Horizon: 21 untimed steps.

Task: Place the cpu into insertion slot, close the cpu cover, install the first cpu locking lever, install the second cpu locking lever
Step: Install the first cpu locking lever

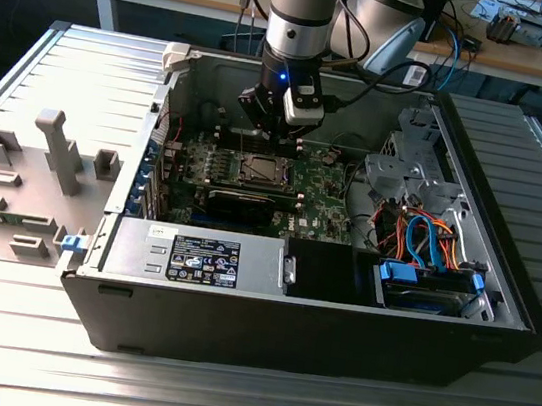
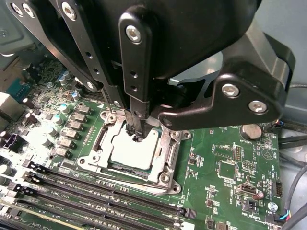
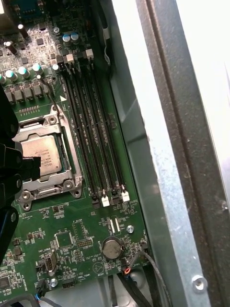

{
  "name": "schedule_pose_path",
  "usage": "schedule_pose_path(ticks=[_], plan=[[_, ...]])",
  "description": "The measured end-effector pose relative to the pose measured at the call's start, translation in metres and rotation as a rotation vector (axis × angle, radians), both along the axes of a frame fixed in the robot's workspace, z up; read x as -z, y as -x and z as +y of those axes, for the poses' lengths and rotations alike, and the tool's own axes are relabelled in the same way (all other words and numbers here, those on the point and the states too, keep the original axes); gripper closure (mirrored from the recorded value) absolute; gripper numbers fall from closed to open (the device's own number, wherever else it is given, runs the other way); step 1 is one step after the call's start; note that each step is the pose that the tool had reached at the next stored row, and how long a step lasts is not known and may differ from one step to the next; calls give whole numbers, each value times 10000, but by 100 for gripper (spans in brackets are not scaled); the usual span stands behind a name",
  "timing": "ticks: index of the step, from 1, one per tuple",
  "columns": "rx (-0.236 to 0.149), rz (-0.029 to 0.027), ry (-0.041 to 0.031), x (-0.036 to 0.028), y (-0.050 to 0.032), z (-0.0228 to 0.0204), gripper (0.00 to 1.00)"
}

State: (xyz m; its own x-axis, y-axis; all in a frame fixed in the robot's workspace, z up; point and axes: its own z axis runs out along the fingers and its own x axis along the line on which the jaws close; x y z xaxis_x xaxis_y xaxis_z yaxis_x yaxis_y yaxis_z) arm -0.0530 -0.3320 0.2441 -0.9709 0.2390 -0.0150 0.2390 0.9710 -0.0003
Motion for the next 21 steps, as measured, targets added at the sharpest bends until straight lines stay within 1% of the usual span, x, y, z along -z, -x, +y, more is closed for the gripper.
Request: schedule_pose_path(ticks=[6, 9, 21], plan=[[-68, 0, 0, 0, 0, 0, 89], [-268, 0, 0, 0, 0, 0, 89], [-360, 0, 0, 0, 0, 0, 89]])
